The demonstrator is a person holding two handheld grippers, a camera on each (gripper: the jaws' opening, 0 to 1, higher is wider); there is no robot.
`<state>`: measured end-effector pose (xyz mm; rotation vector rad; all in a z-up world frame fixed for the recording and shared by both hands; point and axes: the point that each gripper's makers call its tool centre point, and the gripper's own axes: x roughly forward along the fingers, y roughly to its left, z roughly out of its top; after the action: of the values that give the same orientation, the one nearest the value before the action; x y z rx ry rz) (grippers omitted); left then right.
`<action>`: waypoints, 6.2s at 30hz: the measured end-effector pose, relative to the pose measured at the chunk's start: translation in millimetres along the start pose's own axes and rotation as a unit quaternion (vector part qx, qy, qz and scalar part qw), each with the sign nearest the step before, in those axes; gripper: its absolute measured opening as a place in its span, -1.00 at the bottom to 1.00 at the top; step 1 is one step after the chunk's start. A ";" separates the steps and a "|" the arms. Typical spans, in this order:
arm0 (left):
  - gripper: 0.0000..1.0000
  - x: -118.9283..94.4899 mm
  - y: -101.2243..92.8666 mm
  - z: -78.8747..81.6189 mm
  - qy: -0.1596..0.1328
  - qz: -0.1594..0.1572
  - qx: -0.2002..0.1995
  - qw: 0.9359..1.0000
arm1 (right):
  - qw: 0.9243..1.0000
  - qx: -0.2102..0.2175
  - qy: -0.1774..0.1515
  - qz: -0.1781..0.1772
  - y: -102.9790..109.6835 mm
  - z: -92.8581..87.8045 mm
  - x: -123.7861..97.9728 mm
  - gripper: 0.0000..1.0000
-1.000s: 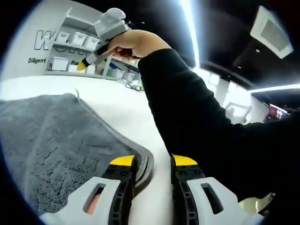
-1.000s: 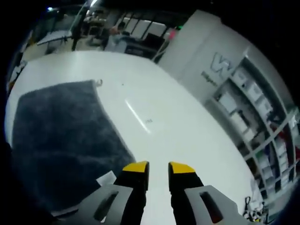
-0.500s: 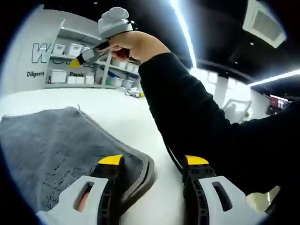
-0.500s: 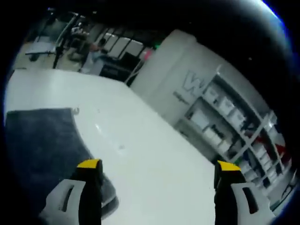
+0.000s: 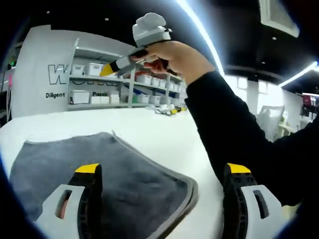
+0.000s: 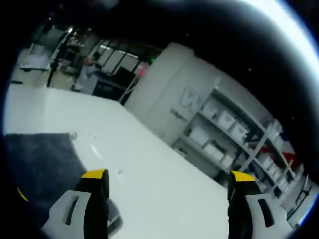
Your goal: Open the folded towel by lifting each exposed corner and separating the folded layers until the towel lies flat within the target outline without major curled edges
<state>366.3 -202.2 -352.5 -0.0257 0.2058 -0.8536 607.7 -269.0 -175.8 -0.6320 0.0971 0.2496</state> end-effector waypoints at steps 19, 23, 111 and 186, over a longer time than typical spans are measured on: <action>0.99 -40.4 81.9 59.5 -0.018 0.070 0.037 0.997 | 0.998 -0.005 -0.055 -0.022 4.9 55.0 -43.9 0.99; 0.99 -59.8 103.6 76.6 -0.034 0.093 0.043 0.994 | 0.998 -0.001 -0.065 -0.027 5.0 61.5 -52.9 0.99; 0.99 -110.0 216.7 241.6 0.045 0.098 0.265 0.958 | 0.970 0.169 -0.063 -0.164 70.8 -84.9 -259.9 1.00; 0.80 136.3 157.3 156.2 0.350 -0.090 0.385 0.849 | 0.922 0.384 -0.045 0.016 189.6 -141.9 -233.0 0.20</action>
<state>600.3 -210.3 -239.1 1.0544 0.5379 -1.0571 331.5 -252.8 -359.7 0.1647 0.1072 0.2484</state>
